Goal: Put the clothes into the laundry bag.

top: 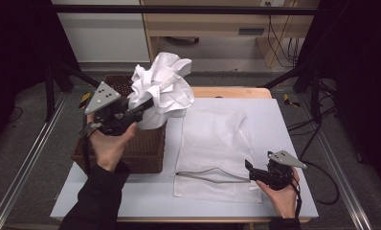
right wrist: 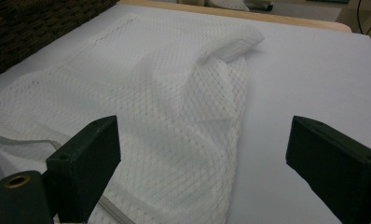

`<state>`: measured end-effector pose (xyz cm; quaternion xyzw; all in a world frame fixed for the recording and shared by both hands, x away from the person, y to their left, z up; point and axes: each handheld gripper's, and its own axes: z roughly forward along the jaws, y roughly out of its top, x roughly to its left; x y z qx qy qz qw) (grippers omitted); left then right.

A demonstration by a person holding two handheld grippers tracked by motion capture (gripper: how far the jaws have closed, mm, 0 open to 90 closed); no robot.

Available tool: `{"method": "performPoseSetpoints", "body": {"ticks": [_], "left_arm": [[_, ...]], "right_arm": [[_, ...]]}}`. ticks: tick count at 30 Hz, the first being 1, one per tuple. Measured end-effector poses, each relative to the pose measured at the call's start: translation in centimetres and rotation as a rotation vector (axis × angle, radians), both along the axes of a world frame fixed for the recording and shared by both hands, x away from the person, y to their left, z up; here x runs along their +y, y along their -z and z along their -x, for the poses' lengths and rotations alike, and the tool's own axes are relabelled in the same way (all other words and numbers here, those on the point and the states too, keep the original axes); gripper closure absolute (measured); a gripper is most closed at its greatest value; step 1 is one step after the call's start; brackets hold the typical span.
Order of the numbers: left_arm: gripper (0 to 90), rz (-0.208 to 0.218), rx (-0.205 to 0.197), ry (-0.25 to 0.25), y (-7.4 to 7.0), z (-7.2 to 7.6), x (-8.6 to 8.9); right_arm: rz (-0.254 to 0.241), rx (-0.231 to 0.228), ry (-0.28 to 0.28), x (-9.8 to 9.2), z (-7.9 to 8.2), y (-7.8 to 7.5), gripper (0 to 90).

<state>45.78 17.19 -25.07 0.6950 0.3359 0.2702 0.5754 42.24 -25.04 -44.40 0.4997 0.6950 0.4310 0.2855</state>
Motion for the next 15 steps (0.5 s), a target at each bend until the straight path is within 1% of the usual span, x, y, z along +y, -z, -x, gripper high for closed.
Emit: {"method": "performPoseSetpoints", "body": {"ticks": [2,6,9,10,11,15], "left_arm": [[71.5,-0.006,0.004,0.015,0.3,-0.1,-1.2],[71.5,-0.002,0.017,0.055,1.1,-0.3,-3.6],[71.5,-0.018,0.021,0.078,1.7,-0.5,-5.5],[71.5,-0.03,0.024,0.087,1.9,-0.5,-6.1],[71.5,-0.027,0.03,0.093,2.2,-0.6,-6.8],[71.5,-0.04,0.048,0.127,3.4,-1.0,-9.4]], "right_arm": [[0.001,-0.003,0.001,-0.1,0.0,0.0,10.5],[-0.004,0.003,0.001,-0.2,0.0,0.0,10.4],[-0.002,0.008,-0.001,-0.2,-0.1,0.1,10.1],[0.002,0.008,-0.001,-0.2,-0.1,0.1,10.0],[0.0,0.009,-0.001,-0.2,-0.1,0.1,10.0],[-0.005,0.008,-0.004,-0.3,0.0,0.0,9.9]]}}
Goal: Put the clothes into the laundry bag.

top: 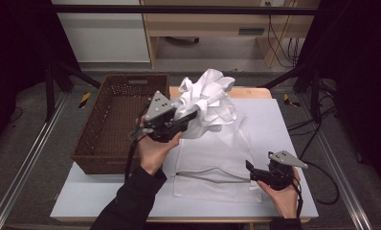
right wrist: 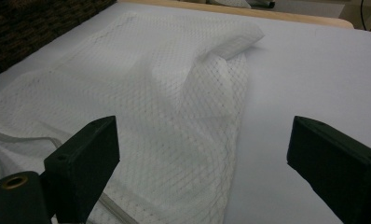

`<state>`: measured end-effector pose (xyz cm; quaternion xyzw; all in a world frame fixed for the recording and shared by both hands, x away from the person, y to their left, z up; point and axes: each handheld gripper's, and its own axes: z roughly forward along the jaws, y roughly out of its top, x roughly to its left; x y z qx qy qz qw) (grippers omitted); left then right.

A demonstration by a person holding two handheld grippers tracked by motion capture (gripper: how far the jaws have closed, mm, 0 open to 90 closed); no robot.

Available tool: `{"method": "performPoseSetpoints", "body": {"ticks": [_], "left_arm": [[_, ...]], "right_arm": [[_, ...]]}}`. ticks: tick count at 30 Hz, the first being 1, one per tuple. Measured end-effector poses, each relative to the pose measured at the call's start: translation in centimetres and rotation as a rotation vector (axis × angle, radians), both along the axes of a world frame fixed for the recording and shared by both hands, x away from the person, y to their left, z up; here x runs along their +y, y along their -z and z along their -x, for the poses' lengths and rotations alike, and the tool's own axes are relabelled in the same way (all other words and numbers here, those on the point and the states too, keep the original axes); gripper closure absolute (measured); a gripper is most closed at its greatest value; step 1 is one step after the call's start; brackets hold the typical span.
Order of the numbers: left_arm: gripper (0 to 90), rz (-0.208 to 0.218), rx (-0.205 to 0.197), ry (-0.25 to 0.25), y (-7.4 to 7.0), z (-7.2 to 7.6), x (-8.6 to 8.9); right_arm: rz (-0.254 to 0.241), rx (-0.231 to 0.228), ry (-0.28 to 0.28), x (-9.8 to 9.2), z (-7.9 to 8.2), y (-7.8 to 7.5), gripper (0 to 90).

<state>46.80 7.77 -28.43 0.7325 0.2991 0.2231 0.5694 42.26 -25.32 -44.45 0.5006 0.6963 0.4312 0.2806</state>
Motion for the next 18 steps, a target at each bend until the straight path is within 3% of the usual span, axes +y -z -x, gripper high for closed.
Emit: {"method": "performPoseSetpoints", "body": {"ticks": [4,5,13,18], "left_arm": [[71.5,-0.021,0.013,0.018,1.1,-0.5,-1.9],[71.5,-0.035,0.023,0.03,1.9,-0.9,-3.0],[71.5,-0.074,0.068,0.07,5.3,-2.1,-7.1],[71.5,-0.1,0.113,0.093,8.2,-3.0,-9.7]], "right_arm": [[-0.002,-0.004,-0.004,-0.1,0.1,-0.2,9.7],[-0.004,-0.002,-0.004,-0.2,0.1,-0.2,9.7],[0.0,-0.002,0.0,-0.5,0.2,-0.2,9.6],[-0.006,0.003,-0.004,-0.8,0.2,-0.2,9.1]]}}
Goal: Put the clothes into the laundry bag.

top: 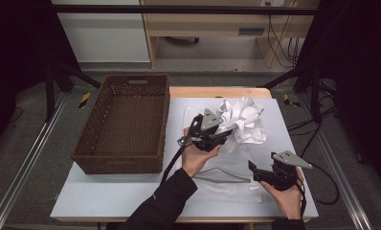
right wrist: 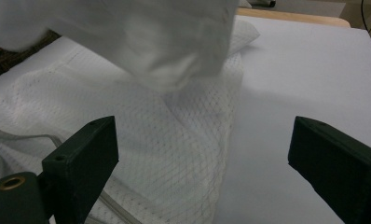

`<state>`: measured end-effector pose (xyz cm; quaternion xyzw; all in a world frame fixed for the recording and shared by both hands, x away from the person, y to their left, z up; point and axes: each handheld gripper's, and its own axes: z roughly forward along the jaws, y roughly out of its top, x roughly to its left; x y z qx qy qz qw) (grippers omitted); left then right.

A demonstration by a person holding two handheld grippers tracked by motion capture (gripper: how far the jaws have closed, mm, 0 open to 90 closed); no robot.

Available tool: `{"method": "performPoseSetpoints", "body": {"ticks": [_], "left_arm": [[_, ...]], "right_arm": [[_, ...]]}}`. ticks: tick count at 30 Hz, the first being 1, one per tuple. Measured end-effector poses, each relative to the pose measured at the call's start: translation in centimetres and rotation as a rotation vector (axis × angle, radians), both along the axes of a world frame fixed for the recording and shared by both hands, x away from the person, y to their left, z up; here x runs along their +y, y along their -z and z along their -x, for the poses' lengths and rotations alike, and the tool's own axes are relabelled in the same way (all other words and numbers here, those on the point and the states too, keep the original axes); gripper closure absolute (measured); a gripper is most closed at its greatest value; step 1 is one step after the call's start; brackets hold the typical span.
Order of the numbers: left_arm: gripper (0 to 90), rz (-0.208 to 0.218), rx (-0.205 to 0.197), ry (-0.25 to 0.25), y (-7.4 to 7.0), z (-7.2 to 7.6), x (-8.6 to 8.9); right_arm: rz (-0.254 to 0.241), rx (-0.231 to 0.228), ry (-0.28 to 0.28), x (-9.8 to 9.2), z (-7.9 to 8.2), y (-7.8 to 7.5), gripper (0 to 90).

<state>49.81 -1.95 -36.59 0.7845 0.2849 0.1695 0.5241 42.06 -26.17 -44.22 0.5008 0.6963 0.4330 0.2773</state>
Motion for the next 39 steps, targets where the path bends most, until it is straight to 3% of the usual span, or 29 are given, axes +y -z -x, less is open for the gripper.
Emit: {"method": "performPoseSetpoints", "body": {"ticks": [6,13,19,21,26,27,30,34,35,39], "left_arm": [[71.4,-0.038,0.049,0.033,3.5,-0.7,-2.4],[69.8,-0.063,0.094,0.05,6.2,-0.3,-3.7],[62.5,-0.103,0.132,0.087,8.1,-0.4,-4.3],[56.2,-0.119,0.126,0.094,8.1,-0.2,-4.3],[31.0,-0.14,0.121,0.096,7.1,0.7,-3.8],[26.9,-0.18,0.111,0.104,6.3,1.4,-3.3],[18.8,-0.208,0.098,0.118,4.9,2.4,-1.7],[15.7,-0.202,0.092,0.118,3.8,3.4,0.3],[16.6,-0.214,0.075,0.103,3.3,4.0,1.9],[27.9,-0.209,0.056,0.059,3.2,5.5,5.2]], "right_arm": [[0.007,0.019,-0.005,-0.2,-0.1,0.1,8.2],[0.005,0.034,-0.007,-0.7,0.0,0.0,7.7],[0.0,0.021,0.003,-0.9,0.3,-0.5,6.2],[0.002,0.018,0.01,-0.9,0.3,-0.5,5.7],[-0.011,-0.006,0.034,-1.3,0.6,-1.0,5.6],[-0.011,-0.022,0.04,-1.4,0.7,-1.3,5.7],[-0.022,-0.052,0.056,-1.5,1.2,-2.0,6.5],[-0.035,-0.08,0.034,-0.9,1.5,-2.7,7.7],[-0.034,-0.083,0.022,-0.6,1.6,-2.9,8.0],[-0.03,-0.102,-0.011,0.8,1.8,-3.4,8.3]]}}
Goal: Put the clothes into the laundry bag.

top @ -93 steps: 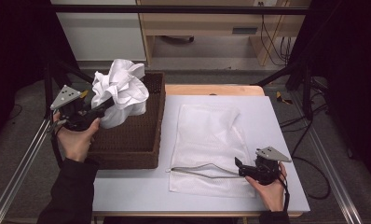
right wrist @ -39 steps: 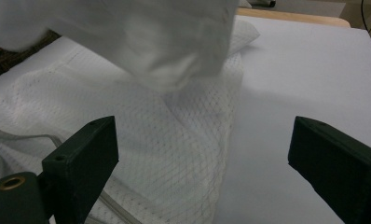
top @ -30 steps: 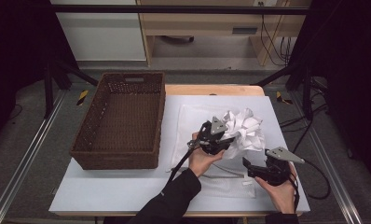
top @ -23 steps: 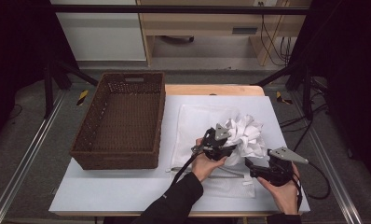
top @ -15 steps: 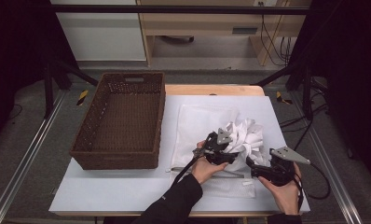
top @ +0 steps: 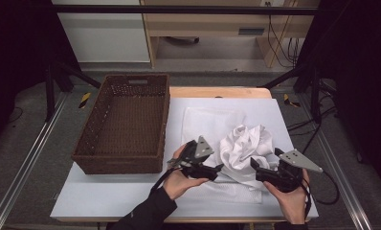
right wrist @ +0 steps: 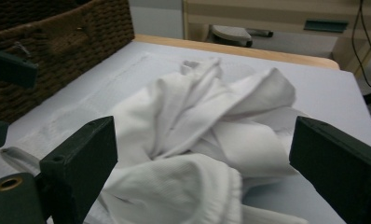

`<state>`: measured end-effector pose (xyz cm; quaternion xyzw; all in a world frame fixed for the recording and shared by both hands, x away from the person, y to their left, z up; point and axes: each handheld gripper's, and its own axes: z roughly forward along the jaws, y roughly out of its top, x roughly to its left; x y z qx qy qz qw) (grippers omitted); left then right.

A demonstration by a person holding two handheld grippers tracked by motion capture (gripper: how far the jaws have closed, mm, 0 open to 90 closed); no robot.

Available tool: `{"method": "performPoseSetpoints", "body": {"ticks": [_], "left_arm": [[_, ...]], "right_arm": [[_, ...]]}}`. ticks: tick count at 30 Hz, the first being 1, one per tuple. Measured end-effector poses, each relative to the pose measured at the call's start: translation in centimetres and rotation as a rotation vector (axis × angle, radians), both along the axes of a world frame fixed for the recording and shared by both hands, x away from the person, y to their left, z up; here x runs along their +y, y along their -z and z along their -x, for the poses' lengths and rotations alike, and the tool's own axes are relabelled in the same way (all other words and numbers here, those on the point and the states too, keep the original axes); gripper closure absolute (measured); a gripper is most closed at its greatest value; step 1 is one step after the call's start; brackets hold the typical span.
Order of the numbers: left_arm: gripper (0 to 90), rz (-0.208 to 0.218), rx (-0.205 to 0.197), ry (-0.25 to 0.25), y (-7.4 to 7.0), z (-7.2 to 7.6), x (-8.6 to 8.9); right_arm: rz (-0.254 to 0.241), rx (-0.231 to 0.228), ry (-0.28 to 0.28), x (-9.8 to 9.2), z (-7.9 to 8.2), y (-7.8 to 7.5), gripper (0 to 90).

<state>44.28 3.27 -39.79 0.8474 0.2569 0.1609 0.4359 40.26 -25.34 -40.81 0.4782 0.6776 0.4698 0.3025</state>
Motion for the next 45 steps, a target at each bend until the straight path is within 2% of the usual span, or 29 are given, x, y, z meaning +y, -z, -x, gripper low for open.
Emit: {"method": "performPoseSetpoints", "body": {"ticks": [3,8,9,10,11,12,14,15,17,18,20,21,23,24,25,26,29,31,32,33,34,36,40,42,45], "left_arm": [[38.6,0.018,0.008,-0.021,0.8,1.1,2.2],[59.6,0.023,0.041,-0.067,2.2,2.1,5.2],[60.3,0.013,0.056,-0.065,2.4,2.3,5.6],[62.7,-0.02,0.056,-0.067,2.7,2.4,6.0],[66.6,-0.05,0.041,-0.074,3.0,2.7,6.3],[67.8,-0.051,0.035,-0.071,3.4,2.9,6.6],[67.8,-0.046,0.021,-0.075,4.3,3.3,7.0],[67.7,-0.049,0.026,-0.073,4.7,3.3,7.0],[70.0,-0.024,0.053,-0.069,5.6,3.3,7.0],[72.9,-0.032,0.061,-0.07,6.0,3.3,6.8],[77.9,-0.053,0.064,-0.074,6.4,3.4,6.4],[80.7,-0.043,0.073,-0.067,6.6,3.4,6.4],[85.0,-0.064,0.081,-0.074,7.1,3.3,6.2],[87.2,-0.076,0.083,-0.075,7.3,3.2,6.2],[88.2,-0.075,0.106,-0.071,7.7,3.0,6.1],[89.1,-0.072,0.114,-0.065,7.8,2.9,6.2],[89.7,-0.079,0.109,-0.049,8.5,3.0,6.2],[89.7,-0.085,0.093,-0.042,8.5,3.1,6.3],[89.7,-0.092,0.093,-0.041,8.5,3.1,6.3],[89.8,-0.092,0.093,-0.041,8.5,3.1,6.3],[89.8,-0.087,0.097,-0.046,8.5,3.1,6.3],[89.7,-0.092,0.091,-0.044,8.5,3.2,6.3],[89.6,-0.094,0.084,-0.041,8.6,3.2,6.3],[89.6,-0.094,0.084,-0.043,8.6,3.2,6.3],[89.5,-0.093,0.086,-0.044,8.6,3.2,6.3]], "right_arm": [[0.007,0.008,-0.031,1.5,-0.2,0.0,7.3],[0.054,0.073,-0.037,4.1,-1.5,1.7,3.2],[0.067,0.082,-0.033,4.5,-1.8,2.1,2.9],[0.077,0.086,-0.027,4.8,-2.2,2.5,2.6],[0.083,0.094,-0.019,5.0,-2.5,2.8,2.2],[0.095,0.102,-0.009,5.3,-2.9,3.1,1.6],[0.125,0.104,0.012,5.7,-3.6,3.5,1.4],[0.134,0.115,0.021,6.0,-3.9,3.6,1.1],[0.157,0.122,0.032,6.4,-4.4,4.0,1.0],[0.165,0.13,0.033,6.5,-4.7,4.3,1.3],[0.169,0.146,0.044,6.8,-5.3,5.0,3.0],[0.157,0.156,0.049,6.8,-5.5,5.4,3.8],[0.136,0.179,0.048,6.5,-6.0,6.3,5.8],[0.13,0.19,0.041,6.3,-6.2,6.6,7.6],[0.124,0.203,0.038,6.1,-6.3,7.0,9.5],[0.138,0.202,0.032,6.0,-6.5,7.3,11.6],[0.156,0.204,0.029,5.9,-6.7,7.7,20.9],[0.167,0.206,0.028,5.7,-6.6,7.6,35.9],[0.159,0.209,0.034,5.7,-6.5,7.6,48.5],[0.161,0.204,0.023,5.4,-6.5,7.5,55.5],[0.161,0.204,0.023,5.4,-6.5,7.5,55.5],[0.145,0.21,0.031,5.1,-6.3,7.2,65.8],[0.156,0.195,0.05,3.9,-5.8,6.4,69.7],[0.125,0.195,0.068,2.4,-5.4,6.1,70.1],[0.129,0.193,0.123,0.0,-4.8,5.8,70.3]]}}
